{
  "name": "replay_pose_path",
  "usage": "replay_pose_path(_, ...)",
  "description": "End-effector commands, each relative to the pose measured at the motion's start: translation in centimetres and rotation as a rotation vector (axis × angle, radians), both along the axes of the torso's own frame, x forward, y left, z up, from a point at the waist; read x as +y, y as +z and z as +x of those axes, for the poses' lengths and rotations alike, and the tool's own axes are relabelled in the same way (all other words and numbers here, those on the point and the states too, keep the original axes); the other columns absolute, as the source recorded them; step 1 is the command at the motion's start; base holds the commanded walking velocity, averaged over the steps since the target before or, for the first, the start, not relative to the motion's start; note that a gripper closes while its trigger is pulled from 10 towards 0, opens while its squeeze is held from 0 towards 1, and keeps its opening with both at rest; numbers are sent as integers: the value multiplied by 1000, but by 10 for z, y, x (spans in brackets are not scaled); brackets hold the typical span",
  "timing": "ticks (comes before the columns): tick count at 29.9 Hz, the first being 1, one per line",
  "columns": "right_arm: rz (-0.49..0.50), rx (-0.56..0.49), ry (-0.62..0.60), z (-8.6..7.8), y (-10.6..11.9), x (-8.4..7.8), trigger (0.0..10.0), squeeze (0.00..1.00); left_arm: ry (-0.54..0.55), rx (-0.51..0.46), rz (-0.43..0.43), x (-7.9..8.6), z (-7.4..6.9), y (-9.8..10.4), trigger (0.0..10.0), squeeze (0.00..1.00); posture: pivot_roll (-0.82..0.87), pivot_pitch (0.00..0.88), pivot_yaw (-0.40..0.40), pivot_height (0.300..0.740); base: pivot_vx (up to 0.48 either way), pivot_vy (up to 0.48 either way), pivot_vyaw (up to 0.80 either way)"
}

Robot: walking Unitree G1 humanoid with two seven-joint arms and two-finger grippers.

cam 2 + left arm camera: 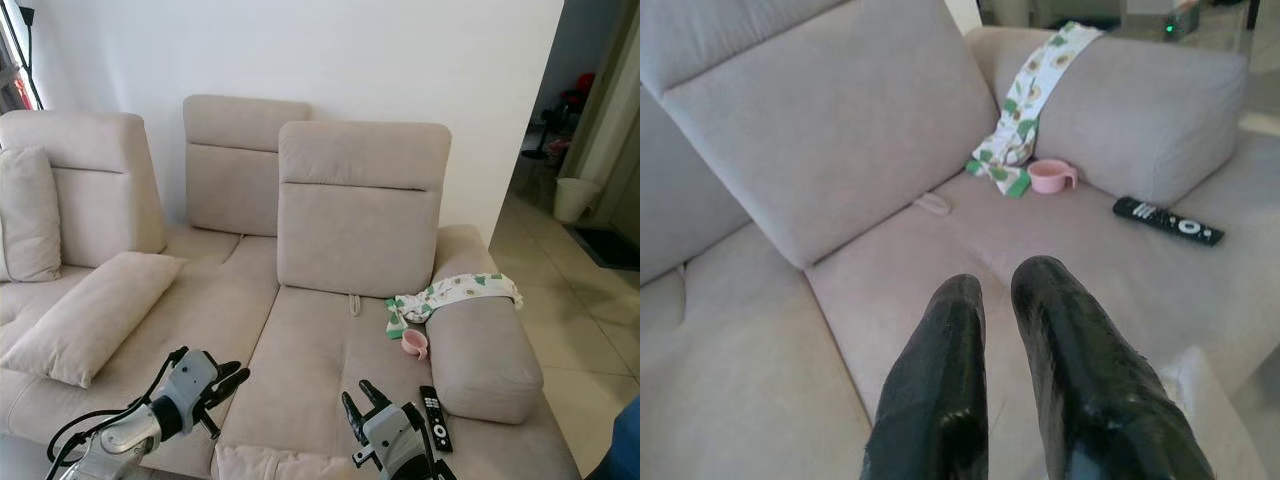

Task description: Move the pillow to the sofa from floor

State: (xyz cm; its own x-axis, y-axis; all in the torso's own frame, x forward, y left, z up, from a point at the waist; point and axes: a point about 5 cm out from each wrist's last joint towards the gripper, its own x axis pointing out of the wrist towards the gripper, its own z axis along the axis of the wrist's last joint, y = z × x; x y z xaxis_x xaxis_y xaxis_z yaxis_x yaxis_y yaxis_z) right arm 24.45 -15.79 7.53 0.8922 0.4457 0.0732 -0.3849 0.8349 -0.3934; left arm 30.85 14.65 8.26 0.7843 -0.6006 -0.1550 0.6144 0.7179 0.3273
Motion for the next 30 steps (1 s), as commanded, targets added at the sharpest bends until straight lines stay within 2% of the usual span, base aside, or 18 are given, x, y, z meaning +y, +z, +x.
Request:
replay_pose_path(1,3,16,16,-1,-2,2,10000,0,16,0,26,6,2,-1,10000,0,92,0,37,715,0,0,0)
replay_pose_path(11,4,23,20,-1,-3,2,10000,0,-25,50,48,4,-4,-11,10000,0,91,0,33,690,0,0,0)
replay_pose_path(15,2,30,18,-3,-4,1,10000,0,-49,71,47,-2,-8,-17,10000,0,88,0,29,675,0,0,0)
replay_pose_path(30,2,31,13,-3,-4,0,10000,0,-68,77,49,-8,-9,-21,10000,0,85,0,28,635,0,0,0)
